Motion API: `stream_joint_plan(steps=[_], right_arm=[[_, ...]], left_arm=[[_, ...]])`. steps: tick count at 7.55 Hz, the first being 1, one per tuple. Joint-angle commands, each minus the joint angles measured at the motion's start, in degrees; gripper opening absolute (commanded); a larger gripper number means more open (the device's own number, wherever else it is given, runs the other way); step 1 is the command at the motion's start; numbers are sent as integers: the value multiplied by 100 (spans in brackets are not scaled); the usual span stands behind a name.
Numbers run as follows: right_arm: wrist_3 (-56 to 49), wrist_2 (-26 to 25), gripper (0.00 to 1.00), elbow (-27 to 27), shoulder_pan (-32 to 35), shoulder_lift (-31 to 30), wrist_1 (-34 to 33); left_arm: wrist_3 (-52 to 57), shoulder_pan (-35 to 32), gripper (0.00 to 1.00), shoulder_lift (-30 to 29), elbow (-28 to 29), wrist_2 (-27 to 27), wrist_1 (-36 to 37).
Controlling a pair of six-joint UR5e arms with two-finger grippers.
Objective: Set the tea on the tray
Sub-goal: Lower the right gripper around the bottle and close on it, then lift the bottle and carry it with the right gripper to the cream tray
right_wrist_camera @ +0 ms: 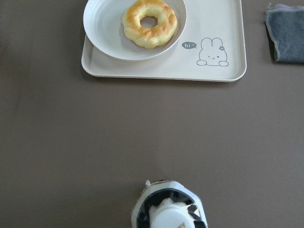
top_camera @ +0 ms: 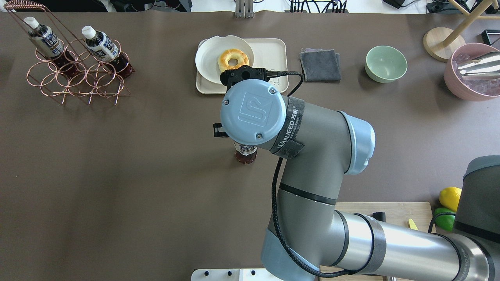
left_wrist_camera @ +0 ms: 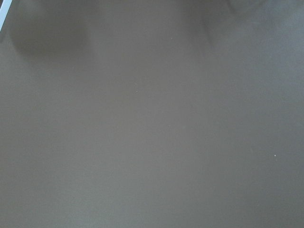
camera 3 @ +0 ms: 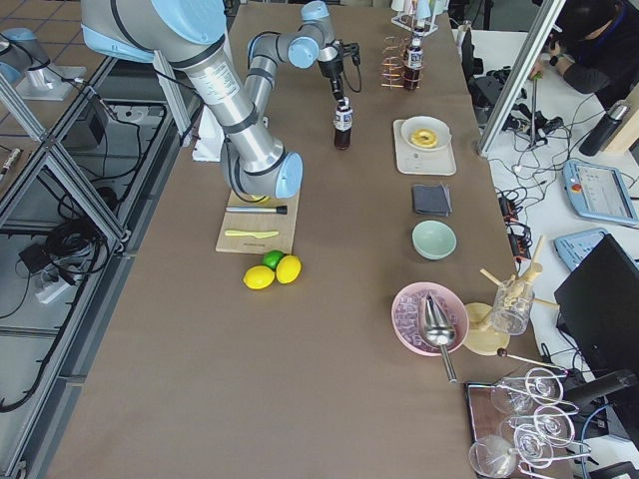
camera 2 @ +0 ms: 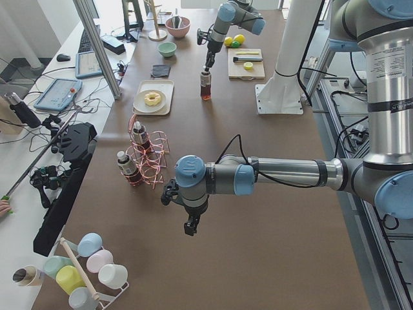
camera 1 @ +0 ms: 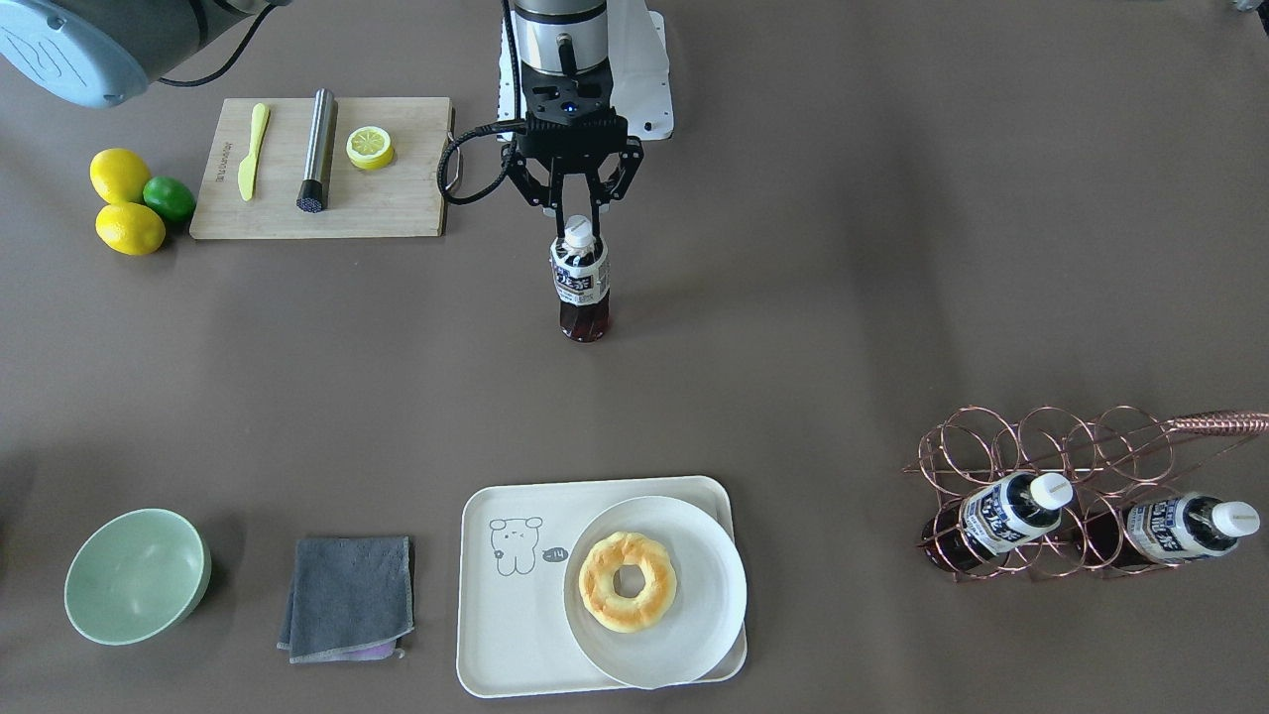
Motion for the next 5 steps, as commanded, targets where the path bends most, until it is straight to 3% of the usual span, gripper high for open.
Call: stream_joint_plan(steps=[1, 3, 5], right_arm=[[-67, 33, 0, 40, 243, 44, 0], [-504, 138, 0, 14, 663, 106, 0], [-1014, 820, 0, -152, 1435, 106, 18]], left_arm=[[0, 0, 99, 0, 0, -2, -7], [0, 0, 99, 0, 0, -2, 1], [0, 0, 99, 0, 0, 7, 2]])
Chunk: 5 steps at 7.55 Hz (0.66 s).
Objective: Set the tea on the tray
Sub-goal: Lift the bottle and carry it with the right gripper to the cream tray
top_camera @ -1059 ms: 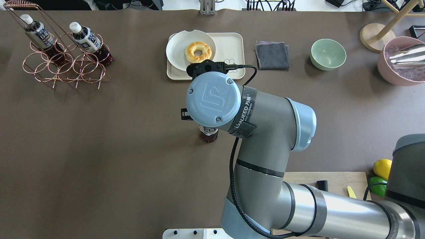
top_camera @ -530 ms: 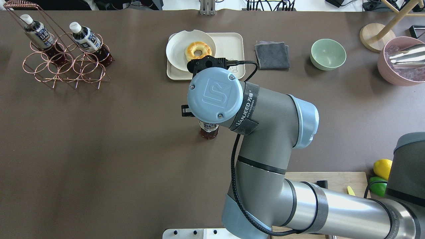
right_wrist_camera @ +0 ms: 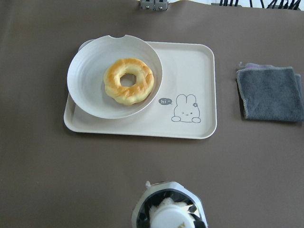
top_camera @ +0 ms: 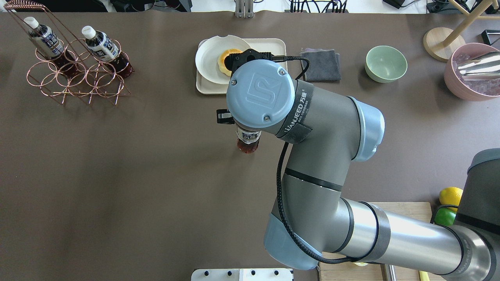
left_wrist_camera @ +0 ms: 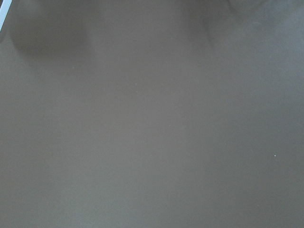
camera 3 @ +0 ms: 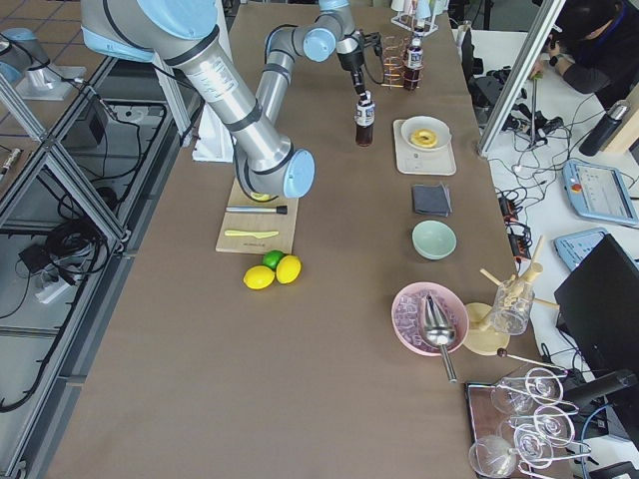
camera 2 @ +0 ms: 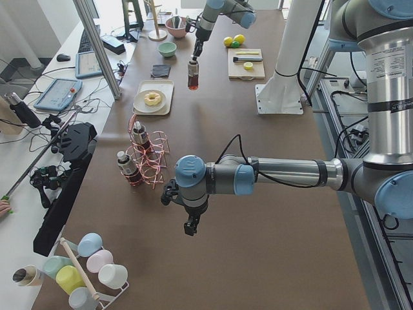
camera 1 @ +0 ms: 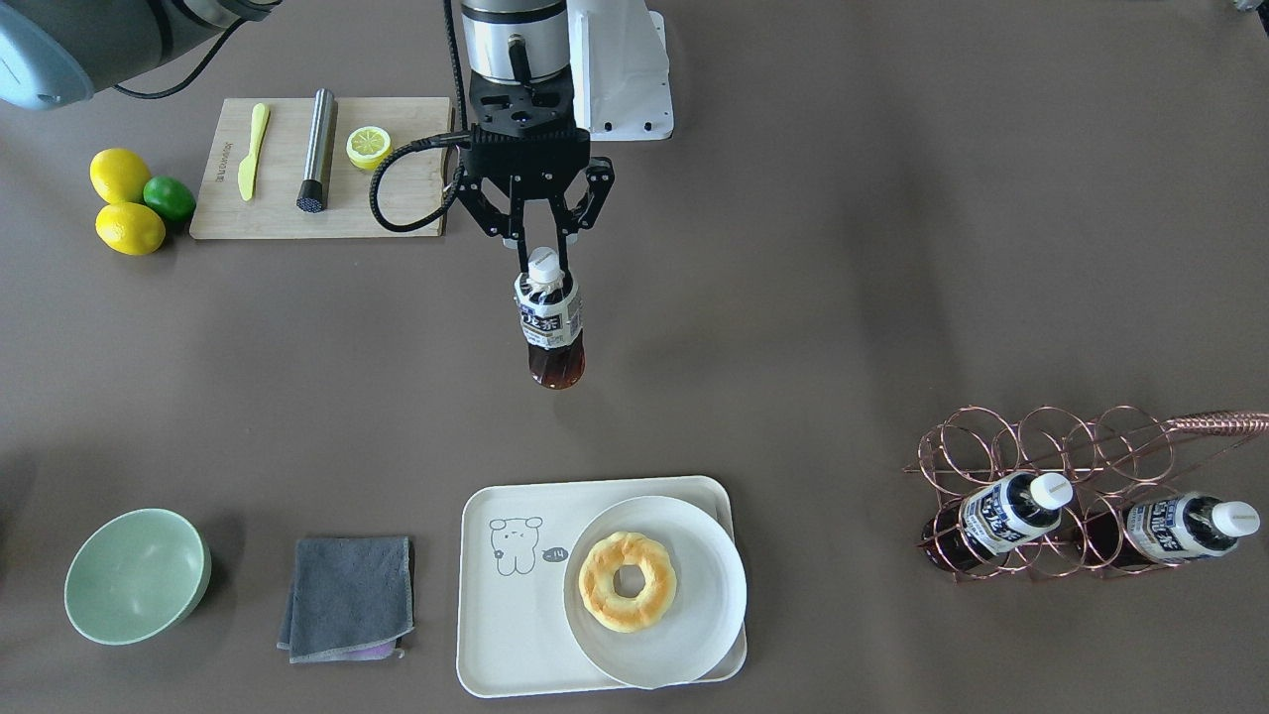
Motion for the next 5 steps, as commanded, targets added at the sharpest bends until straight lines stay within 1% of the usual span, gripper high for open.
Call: stream_joint_plan(steps=[1, 2, 3, 4, 5], right_arm=[[-740, 770, 0, -391, 989, 58, 69], [-960, 990, 0, -846, 1280, 241, 165], [-1006, 1315, 0, -1407, 1544, 356, 583], [-1015, 1518, 0, -2013, 1685, 436, 1136], [-1024, 1520, 0, -2524, 1748, 567, 1507]], left_arm=[[4, 0, 99, 0, 0, -4, -7], [4, 0, 99, 9, -9, 5, -16], [4, 0, 99, 9, -9, 5, -33], [4, 0, 99, 9, -17, 5, -33], [4, 0, 99, 9, -17, 5, -42]])
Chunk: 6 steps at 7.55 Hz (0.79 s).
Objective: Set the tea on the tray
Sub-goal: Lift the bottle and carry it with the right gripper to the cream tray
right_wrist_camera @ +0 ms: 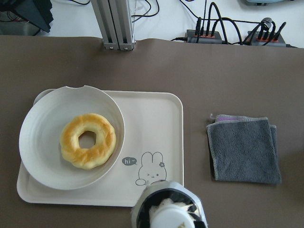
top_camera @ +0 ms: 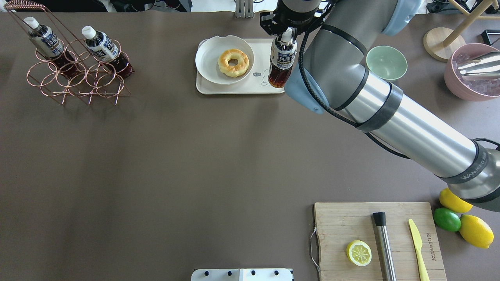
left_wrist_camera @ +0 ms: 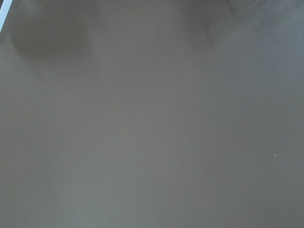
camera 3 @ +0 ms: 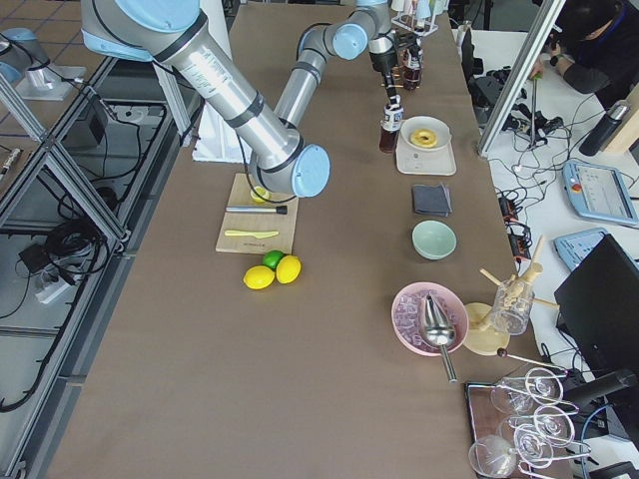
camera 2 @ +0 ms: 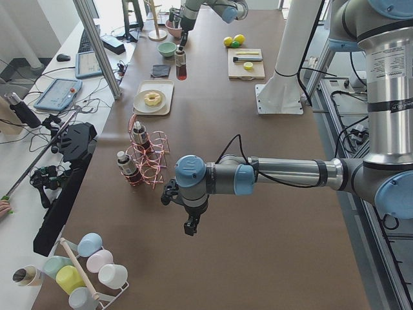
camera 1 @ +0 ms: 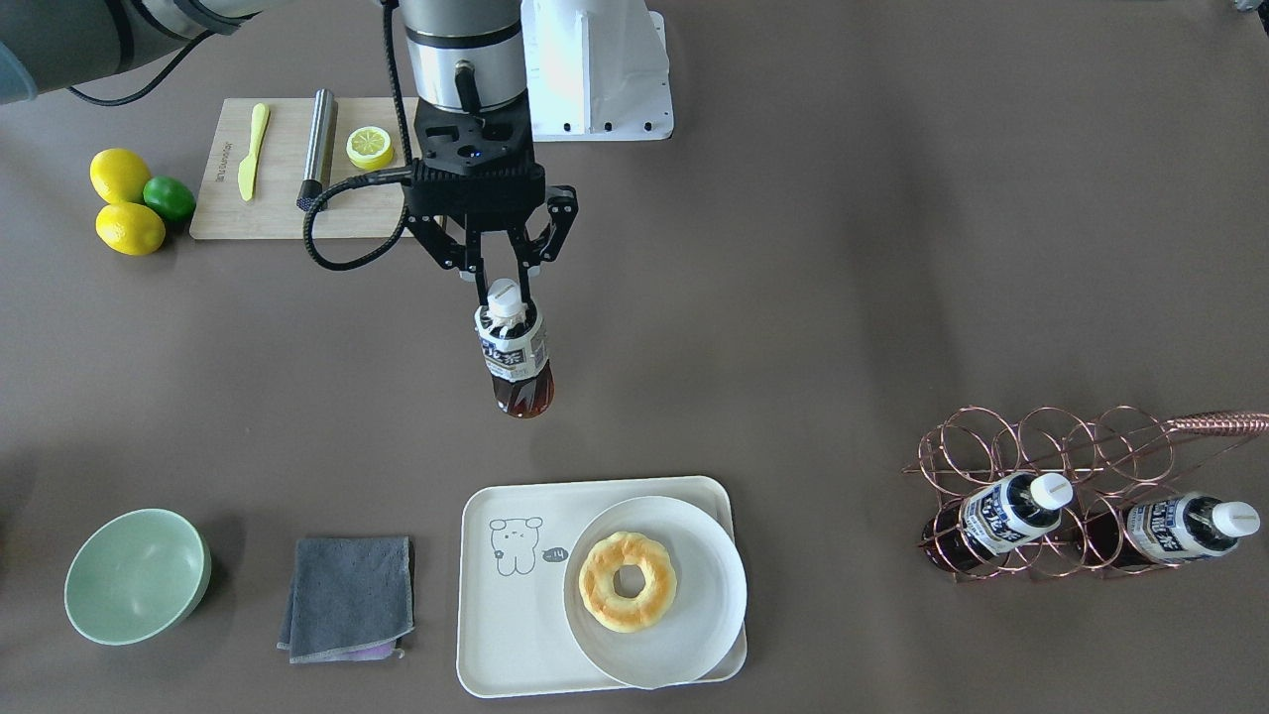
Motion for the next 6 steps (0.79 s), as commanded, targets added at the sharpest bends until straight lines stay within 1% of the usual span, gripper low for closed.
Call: stream_joint_plan(steps=[1, 3, 4, 6], right_arm=[[-95, 206, 0, -1324, 263, 401, 834], [-104, 214, 0, -1739, 281, 604, 983], [-70, 206, 0, -1984, 281, 648, 1271], [-78, 206, 0, -2083, 281, 649, 1335]], left_arm=[[0, 0, 99, 1, -14, -8, -13], [0, 0, 99, 1, -14, 1, -13], [0, 0, 99, 1, -14, -8, -13], [0, 0, 99, -7, -14, -8, -13]])
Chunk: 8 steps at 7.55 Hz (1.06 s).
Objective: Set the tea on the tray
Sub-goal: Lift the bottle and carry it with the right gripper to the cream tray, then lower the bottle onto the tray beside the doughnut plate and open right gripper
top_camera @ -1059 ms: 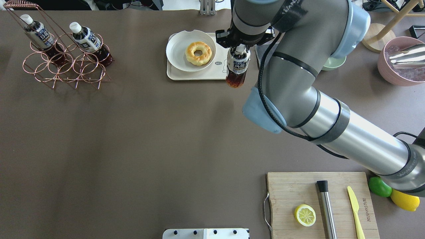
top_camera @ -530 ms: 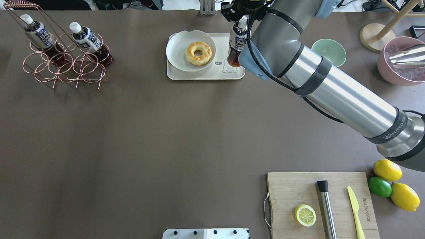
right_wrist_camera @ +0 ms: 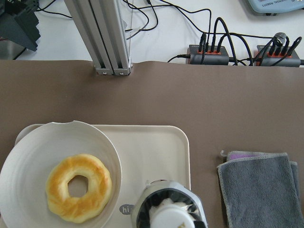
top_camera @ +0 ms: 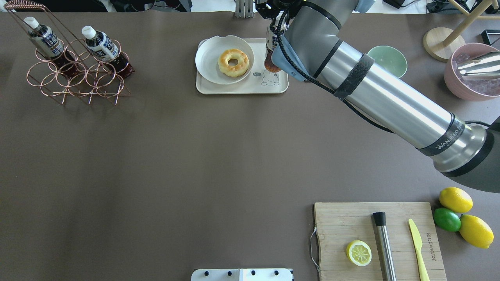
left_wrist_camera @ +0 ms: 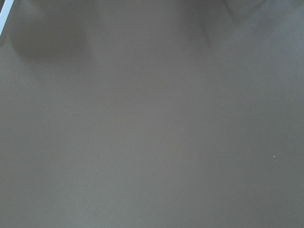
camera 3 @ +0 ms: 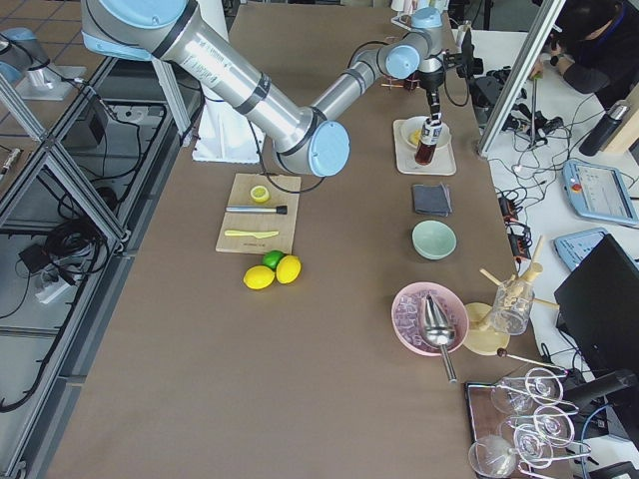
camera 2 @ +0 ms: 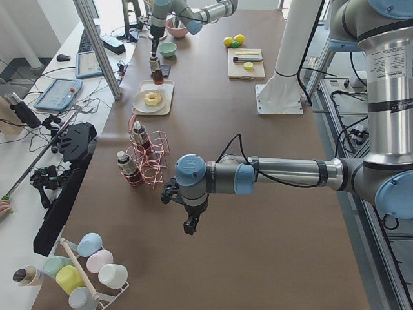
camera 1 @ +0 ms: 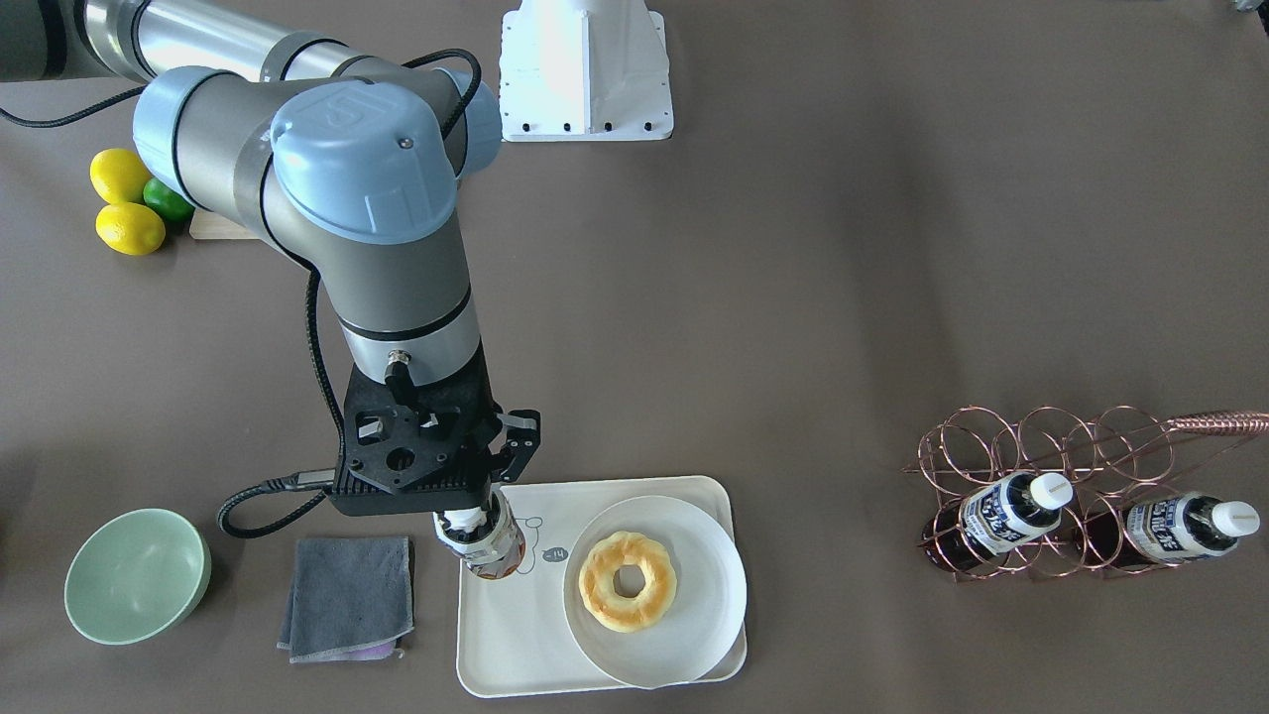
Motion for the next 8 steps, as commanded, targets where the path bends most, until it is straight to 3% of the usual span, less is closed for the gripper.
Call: stream_joint_plan(steps=[1, 8], right_arm=[[6, -2, 0, -161, -6, 19, 108], [24, -37, 0, -170, -112, -42, 231]], left_arm=[[0, 0, 99, -5, -9, -2, -9], [0, 0, 99, -31, -27, -2, -9]])
